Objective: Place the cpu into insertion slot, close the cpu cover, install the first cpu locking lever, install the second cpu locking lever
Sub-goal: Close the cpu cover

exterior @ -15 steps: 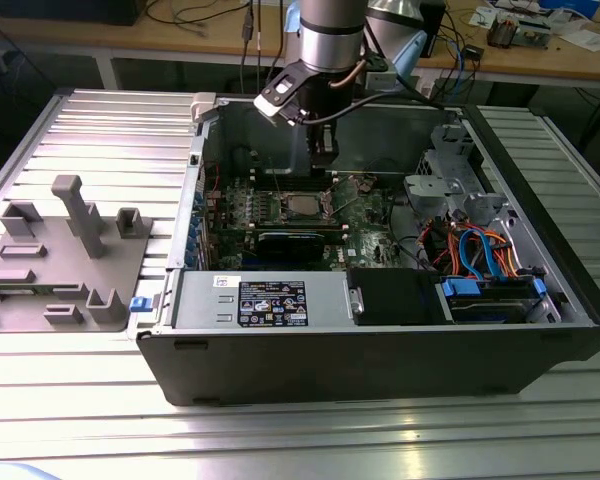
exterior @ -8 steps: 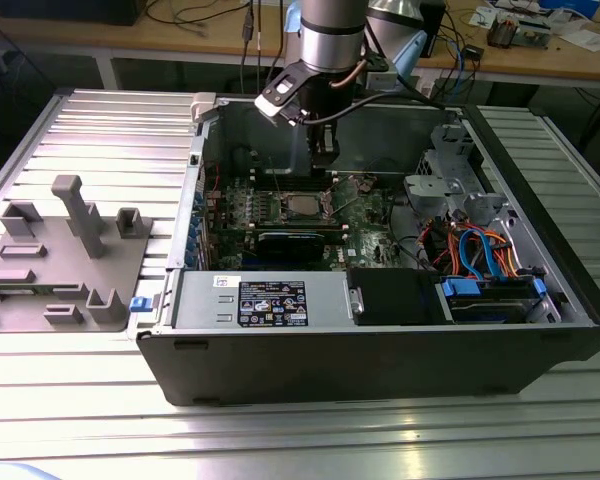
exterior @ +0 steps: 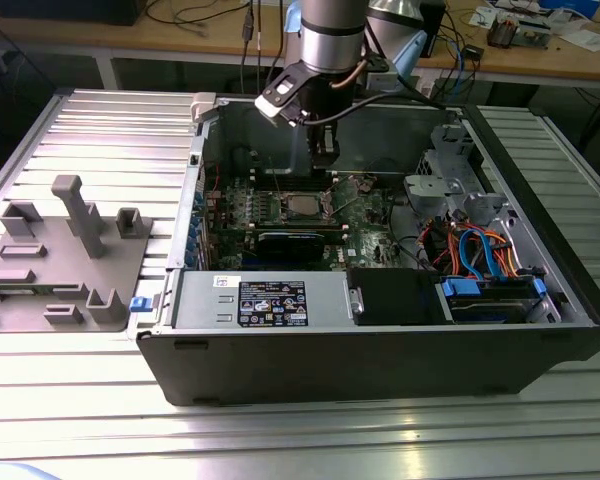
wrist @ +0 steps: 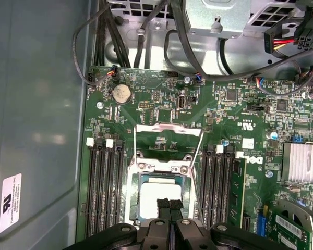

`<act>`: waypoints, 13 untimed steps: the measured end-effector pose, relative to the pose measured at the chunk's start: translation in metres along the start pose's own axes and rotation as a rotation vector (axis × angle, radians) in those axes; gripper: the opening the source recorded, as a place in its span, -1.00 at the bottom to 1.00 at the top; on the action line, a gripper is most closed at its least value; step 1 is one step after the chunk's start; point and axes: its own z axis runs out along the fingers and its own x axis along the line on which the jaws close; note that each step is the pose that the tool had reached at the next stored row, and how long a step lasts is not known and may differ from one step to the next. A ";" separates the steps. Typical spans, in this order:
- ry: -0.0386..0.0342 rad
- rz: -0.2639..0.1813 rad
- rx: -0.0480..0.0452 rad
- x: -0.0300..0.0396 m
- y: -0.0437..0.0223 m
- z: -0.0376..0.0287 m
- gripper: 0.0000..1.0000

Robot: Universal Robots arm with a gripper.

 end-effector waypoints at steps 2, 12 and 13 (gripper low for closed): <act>0.0000 0.000 0.0000 -0.0002 0.0018 0.0000 -0.79; 0.0003 0.000 0.0083 -0.0012 0.0161 0.0003 -0.79; 0.0004 0.000 0.0105 -0.0013 0.0170 0.0003 -0.79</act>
